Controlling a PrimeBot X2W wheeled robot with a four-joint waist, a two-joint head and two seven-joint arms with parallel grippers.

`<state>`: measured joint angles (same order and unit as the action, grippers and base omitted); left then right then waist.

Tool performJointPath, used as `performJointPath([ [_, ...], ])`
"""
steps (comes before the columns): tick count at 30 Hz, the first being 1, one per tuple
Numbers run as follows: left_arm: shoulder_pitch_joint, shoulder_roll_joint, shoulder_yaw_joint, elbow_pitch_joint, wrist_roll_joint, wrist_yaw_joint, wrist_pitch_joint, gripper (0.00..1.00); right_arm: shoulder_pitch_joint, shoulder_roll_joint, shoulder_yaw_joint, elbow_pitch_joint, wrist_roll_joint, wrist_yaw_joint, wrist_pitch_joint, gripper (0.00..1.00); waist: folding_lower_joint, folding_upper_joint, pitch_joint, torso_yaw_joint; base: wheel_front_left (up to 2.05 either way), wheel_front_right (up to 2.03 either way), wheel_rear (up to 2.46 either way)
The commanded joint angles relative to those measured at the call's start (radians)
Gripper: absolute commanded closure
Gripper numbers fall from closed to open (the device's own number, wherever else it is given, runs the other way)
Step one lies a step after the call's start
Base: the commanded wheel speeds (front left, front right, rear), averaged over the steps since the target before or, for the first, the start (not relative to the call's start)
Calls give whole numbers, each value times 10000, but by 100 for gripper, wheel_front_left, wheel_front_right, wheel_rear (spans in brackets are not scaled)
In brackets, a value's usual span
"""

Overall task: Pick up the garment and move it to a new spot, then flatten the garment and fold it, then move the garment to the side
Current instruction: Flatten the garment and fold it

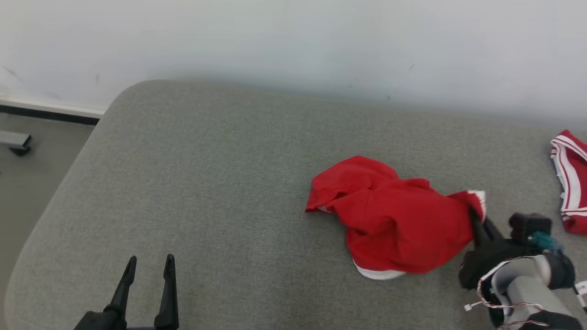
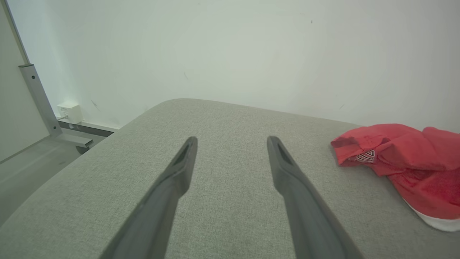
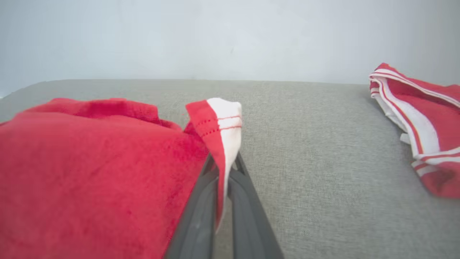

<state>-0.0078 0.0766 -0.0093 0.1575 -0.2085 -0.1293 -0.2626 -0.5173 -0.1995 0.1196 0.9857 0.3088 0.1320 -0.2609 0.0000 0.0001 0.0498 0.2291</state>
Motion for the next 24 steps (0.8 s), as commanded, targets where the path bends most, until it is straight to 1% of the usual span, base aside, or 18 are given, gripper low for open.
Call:
performJointPath([
  [1, 128, -29, 55, -22, 110, -15, -29, 0, 207, -150, -73, -235, 68, -28, -44, 100, 0, -1, -160, -200, 0, 0, 0],
  [8, 407, -106, 129, -94, 120, -16, -29, 0, 1387, -1028, -790, -2452, 131, -28, -50, 100, 0, -1, -468, -536, 0, 0, 0],
  [12, 530, -124, 123, -106, 158, -17, -29, 0, 2209, -1151, -1509, -3554, 481, -27, -50, 100, 0, -1, -575, -638, 0, 0, 0],
  [17, 653, -169, 101, -97, 129, -17, -29, 0, 3002, -1138, -1656, -4165, 771, -27, -50, 100, 0, -1, -648, -749, 0, 0, 0],
  [20, 699, -181, 90, -90, 142, -17, -29, 0, 3115, -1080, -1823, -4350, 747, -28, -52, 100, 0, -1, -691, -805, 0, 0, 0],
  [24, 643, -203, 64, -86, 167, -18, -29, 0, 3019, -1277, -2285, -4708, 483, -28, -29, 100, 0, -1, -767, -799, 0, 0, 0],
])
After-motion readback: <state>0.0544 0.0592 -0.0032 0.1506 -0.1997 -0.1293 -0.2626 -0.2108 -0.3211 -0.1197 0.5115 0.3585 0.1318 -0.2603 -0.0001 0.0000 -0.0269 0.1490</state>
